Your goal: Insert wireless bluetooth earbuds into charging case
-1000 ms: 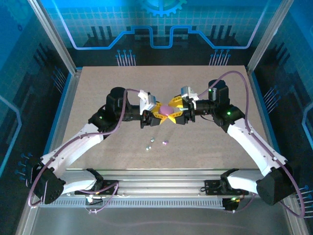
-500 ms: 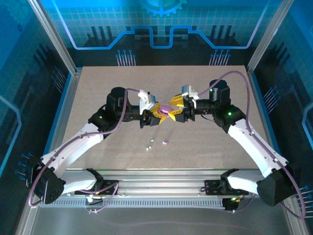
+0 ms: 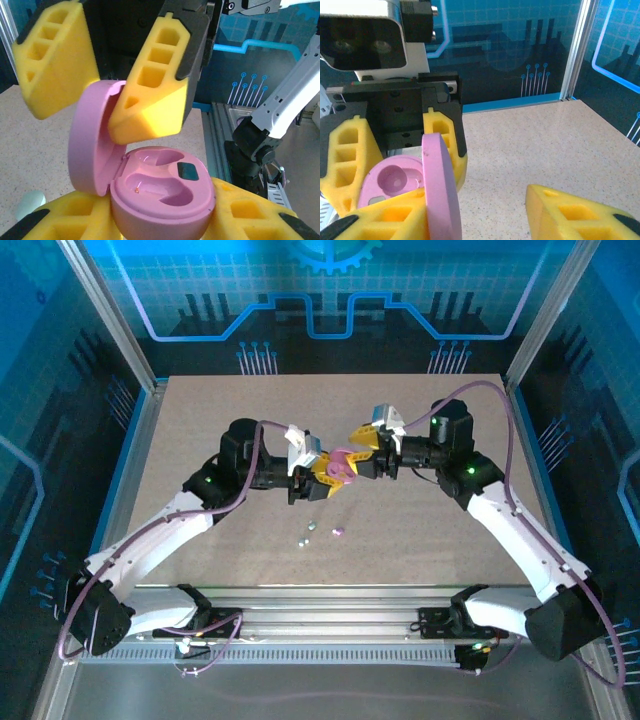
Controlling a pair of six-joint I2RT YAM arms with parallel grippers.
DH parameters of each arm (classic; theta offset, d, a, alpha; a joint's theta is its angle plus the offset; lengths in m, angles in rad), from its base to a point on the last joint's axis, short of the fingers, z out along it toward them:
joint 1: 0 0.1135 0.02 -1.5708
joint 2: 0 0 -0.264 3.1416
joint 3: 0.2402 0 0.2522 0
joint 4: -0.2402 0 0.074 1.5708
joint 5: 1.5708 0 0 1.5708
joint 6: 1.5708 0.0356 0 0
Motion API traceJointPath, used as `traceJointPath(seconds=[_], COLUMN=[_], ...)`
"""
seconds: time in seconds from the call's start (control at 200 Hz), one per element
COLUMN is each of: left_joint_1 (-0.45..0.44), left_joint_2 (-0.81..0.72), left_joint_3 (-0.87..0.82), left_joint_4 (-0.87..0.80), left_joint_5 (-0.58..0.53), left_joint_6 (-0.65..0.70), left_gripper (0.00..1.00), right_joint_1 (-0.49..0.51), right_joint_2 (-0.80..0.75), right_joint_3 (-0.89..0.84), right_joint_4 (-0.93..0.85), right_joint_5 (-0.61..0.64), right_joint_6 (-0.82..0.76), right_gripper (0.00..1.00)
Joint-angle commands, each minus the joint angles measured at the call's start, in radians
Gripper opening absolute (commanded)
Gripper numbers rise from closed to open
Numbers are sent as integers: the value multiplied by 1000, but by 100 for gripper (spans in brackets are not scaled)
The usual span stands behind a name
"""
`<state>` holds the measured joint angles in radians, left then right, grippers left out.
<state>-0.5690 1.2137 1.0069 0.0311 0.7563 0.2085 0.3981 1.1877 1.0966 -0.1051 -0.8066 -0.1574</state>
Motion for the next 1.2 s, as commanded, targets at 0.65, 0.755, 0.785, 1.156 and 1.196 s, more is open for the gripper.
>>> traceJointPath(seconds=[0.65,0.755,0.785,1.156,1.196], left_joint_1=[99,102,102,104,103], left_joint_2=[-115,-154,-164,-280,-288], left_joint_3=[-250,-260,-261,-238,-241], left_joint_4=[441,435,435,334,328], left_joint_5=[-277,-306,-313,-338,-334], left_joint_6=[-233,-226,-226,-197,-195], left_gripper=[32,33,33,34,34], right_joint_1=[-92,-69,-59,96,108], right_joint_2=[168,308,349,769,769], right_joint_3=[213,246,257,489,469], right_joint_4=[-445,-517,-528,-689,-688], right_joint_5=[425,421,427,463,467], right_joint_6=[417,427,430,394,398], right_gripper=[43,41,40,38,37])
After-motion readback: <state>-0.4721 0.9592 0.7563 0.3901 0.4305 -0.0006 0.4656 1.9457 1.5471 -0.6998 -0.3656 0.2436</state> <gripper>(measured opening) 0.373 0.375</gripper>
